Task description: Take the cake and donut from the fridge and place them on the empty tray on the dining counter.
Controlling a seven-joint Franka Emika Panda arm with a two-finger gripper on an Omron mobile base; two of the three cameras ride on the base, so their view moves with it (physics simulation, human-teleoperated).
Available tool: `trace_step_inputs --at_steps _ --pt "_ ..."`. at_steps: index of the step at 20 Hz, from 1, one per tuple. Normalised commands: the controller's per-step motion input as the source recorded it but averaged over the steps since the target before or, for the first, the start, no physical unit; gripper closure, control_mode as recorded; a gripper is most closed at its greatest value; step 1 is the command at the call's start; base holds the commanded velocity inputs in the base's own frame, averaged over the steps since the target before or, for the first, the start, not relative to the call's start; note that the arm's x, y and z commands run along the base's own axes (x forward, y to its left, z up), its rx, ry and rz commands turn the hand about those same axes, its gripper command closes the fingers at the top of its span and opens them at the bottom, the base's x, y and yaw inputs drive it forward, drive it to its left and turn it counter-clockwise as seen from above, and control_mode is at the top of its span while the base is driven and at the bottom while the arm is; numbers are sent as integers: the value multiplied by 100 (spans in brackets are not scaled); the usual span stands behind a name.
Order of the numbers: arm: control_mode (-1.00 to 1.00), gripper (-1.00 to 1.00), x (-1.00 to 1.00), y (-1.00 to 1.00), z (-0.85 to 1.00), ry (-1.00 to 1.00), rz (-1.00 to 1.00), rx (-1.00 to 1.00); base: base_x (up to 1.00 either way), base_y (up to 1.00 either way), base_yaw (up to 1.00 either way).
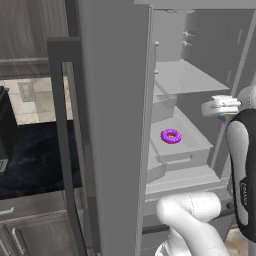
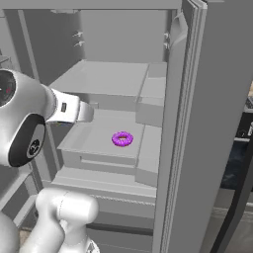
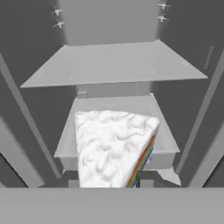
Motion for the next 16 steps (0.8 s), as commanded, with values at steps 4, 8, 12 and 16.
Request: trace_step_inputs --at_steps 4,8,12,16 --pt "-100 100 -99 11 20 -1 11 0 0 0 0" --pt "100 100 0 0 0 0 0 0 -100 3 10" --pt "100 100 0 0 0 0 0 0 -100 0 9" --pt "100 100 0 0 0 0 0 0 -100 0 7"
